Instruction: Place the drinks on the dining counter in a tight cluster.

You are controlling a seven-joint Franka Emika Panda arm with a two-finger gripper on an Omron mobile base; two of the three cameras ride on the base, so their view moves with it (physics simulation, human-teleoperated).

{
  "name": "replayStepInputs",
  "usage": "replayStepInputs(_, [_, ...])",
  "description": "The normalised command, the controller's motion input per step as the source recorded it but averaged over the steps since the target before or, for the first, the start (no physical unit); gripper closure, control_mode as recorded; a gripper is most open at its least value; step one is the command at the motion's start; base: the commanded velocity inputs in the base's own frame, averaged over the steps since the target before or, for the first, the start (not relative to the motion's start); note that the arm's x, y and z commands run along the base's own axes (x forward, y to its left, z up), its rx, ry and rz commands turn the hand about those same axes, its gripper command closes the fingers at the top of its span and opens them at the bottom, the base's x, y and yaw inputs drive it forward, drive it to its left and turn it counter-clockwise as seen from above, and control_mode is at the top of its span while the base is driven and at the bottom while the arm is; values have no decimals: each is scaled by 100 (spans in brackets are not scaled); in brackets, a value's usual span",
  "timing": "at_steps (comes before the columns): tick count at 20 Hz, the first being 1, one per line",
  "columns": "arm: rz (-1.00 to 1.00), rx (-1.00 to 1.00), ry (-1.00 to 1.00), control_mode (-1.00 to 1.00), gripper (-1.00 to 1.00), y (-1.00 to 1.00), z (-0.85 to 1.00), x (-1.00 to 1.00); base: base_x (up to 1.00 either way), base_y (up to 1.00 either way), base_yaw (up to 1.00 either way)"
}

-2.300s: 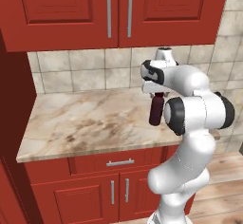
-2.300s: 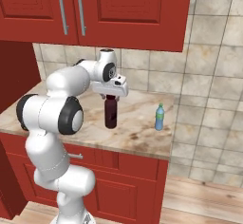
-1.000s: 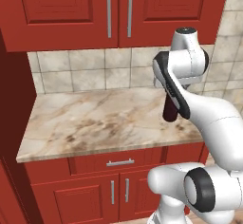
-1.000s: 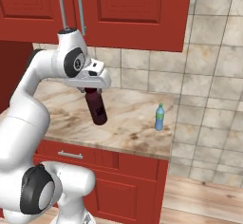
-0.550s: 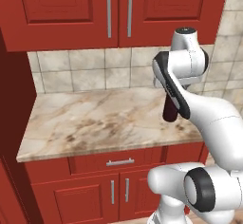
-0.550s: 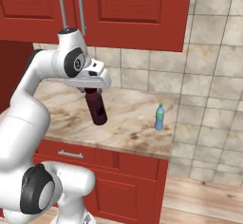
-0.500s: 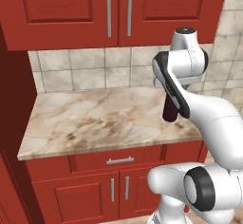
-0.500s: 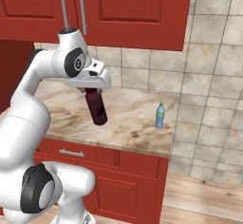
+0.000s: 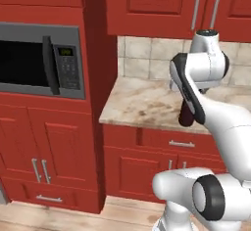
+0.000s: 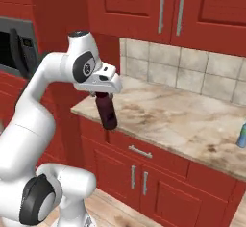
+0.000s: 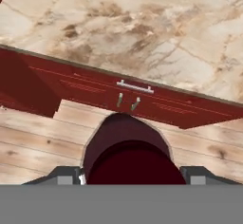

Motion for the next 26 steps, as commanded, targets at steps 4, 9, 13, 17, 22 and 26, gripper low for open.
replayStepInputs(4, [0,0,0,100,100,0,0,0,0,69,93])
replayStepInputs(9, [0,0,0,100,100,0,0,0,-2,54,96])
replayStepInputs(13, [0,0,0,100,100,0,0,0,-31,50,87])
replayStepInputs(17, [0,0,0,100,100,0,0,0,-100,28,51])
replayStepInputs(22, [0,0,0,100,100,0,0,0,-100,81,35])
replayStepInputs(26, [0,0,0,100,100,0,0,0,-61,100,22])
